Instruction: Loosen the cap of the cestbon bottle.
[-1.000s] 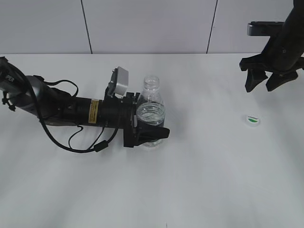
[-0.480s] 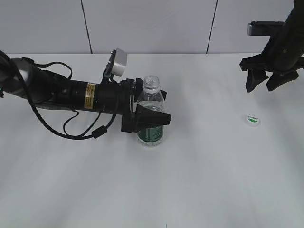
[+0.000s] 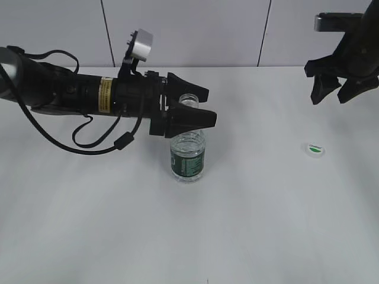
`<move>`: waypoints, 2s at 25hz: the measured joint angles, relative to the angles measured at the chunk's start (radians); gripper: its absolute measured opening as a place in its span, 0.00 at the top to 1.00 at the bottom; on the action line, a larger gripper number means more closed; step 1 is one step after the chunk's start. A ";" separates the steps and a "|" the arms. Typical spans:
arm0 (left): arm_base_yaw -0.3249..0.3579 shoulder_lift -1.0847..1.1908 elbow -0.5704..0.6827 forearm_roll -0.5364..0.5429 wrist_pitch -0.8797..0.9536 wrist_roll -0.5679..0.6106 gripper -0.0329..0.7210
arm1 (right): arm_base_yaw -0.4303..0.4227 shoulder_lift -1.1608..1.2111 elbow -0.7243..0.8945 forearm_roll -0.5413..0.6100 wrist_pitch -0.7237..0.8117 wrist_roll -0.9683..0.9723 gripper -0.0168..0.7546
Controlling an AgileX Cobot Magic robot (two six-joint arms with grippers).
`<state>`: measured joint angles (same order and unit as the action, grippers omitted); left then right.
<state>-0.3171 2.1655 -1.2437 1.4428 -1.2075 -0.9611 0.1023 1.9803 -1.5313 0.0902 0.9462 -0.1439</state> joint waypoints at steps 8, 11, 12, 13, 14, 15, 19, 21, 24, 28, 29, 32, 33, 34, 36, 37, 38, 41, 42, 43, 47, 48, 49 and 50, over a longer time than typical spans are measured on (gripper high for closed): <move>0.000 -0.075 0.000 -0.012 -0.001 -0.137 0.18 | 0.000 -0.050 -0.061 0.000 0.084 0.000 0.41; 0.008 -0.122 0.000 -0.016 0.009 -0.194 0.18 | 0.000 -0.051 -0.088 0.000 0.143 0.000 0.41; 0.013 -0.138 0.000 -0.016 0.027 -0.215 0.19 | 0.000 -0.051 -0.092 -0.001 0.155 0.000 0.41; 0.018 -0.156 0.000 -0.015 0.051 -0.241 0.20 | 0.000 -0.051 -0.096 -0.003 0.166 0.000 0.41; 0.025 -0.172 0.000 -0.015 0.073 -0.267 0.20 | 0.000 -0.051 -0.100 -0.006 0.176 0.000 0.41; 0.032 -0.186 0.000 -0.013 0.097 -0.290 0.20 | 0.000 -0.051 -0.101 -0.008 0.185 0.000 0.41; 0.071 -0.220 0.000 0.027 0.244 -0.427 0.21 | 0.000 -0.058 -0.103 -0.032 0.249 0.000 0.41; 0.098 -0.233 0.000 0.038 0.305 -0.507 0.21 | 0.000 -0.075 -0.103 -0.046 0.259 -0.002 0.41; 0.144 -0.245 0.000 0.053 0.387 -0.603 0.21 | 0.000 -0.128 -0.093 -0.056 0.262 -0.004 0.41; 0.190 -0.246 0.000 0.119 0.475 -0.688 0.21 | 0.001 -0.232 -0.021 -0.042 0.263 -0.004 0.41; 0.197 -0.246 0.000 0.140 0.489 -0.701 0.21 | 0.003 -0.261 0.008 -0.035 0.263 -0.004 0.41; 0.213 -0.246 0.000 0.192 0.506 -0.727 0.21 | 0.018 -0.357 0.145 -0.031 0.263 -0.004 0.41; 0.220 -0.246 0.000 0.196 0.507 -0.743 0.21 | 0.022 -0.400 0.188 -0.030 0.262 -0.004 0.41; 0.226 -0.246 0.000 0.201 0.507 -0.753 0.21 | 0.024 -0.440 0.238 -0.027 0.254 -0.004 0.41; 0.239 -0.246 0.000 0.208 0.505 -0.767 0.21 | 0.025 -0.543 0.328 -0.025 0.224 -0.004 0.41; 0.244 -0.246 0.000 0.215 0.503 -0.768 0.21 | 0.025 -0.586 0.361 -0.025 0.208 -0.004 0.41; 0.248 -0.248 0.000 0.225 0.497 -0.770 0.21 | 0.025 -0.639 0.396 -0.025 0.191 -0.004 0.41; 0.252 -0.256 0.000 0.244 0.481 -0.771 0.21 | 0.025 -0.787 0.482 -0.029 0.144 -0.004 0.41; 0.252 -0.258 0.000 0.245 0.477 -0.771 0.21 | 0.025 -0.837 0.508 -0.031 0.127 -0.004 0.41; 0.252 -0.259 0.000 0.246 0.475 -0.771 0.21 | 0.025 -0.888 0.533 -0.032 0.112 -0.004 0.41; 0.252 -0.268 0.000 0.247 0.475 -0.799 0.21 | 0.025 -1.077 0.635 -0.038 0.054 -0.004 0.41; 0.252 -0.268 0.000 0.247 0.475 -0.812 0.21 | 0.025 -1.121 0.665 -0.042 0.044 -0.004 0.41; 0.252 -0.269 0.000 0.247 0.475 -0.823 0.21 | 0.025 -1.192 0.693 -0.047 0.039 -0.004 0.41; 0.252 -0.269 0.000 0.247 0.475 -0.830 0.21 | 0.026 -1.241 0.720 -0.052 0.038 -0.004 0.41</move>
<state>-0.0656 1.8969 -1.2437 1.6903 -0.7329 -1.7914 0.1281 0.7390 -0.8114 0.0385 0.9843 -0.1482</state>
